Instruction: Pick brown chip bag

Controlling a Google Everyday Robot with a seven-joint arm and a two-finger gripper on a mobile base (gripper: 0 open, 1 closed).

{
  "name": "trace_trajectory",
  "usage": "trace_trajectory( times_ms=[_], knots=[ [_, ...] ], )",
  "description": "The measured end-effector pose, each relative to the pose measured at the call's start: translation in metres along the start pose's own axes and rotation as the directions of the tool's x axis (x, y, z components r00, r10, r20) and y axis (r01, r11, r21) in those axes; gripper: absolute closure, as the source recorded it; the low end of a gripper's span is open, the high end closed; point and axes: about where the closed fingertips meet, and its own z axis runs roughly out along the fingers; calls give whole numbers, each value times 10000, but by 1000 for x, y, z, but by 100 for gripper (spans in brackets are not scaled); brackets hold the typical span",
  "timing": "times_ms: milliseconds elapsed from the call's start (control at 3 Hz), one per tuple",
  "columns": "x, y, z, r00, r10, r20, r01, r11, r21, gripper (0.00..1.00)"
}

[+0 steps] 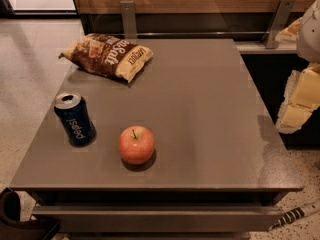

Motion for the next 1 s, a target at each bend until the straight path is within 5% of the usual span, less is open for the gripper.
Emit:
trace_trajectory(
  times_ms=[667,1000],
  knots=[
    [-15,-17,1,9989,-51,458,35,9993,369,0],
    [-66,-64,28,9678,-121,2516,-72,9971,759,0]
  ],
)
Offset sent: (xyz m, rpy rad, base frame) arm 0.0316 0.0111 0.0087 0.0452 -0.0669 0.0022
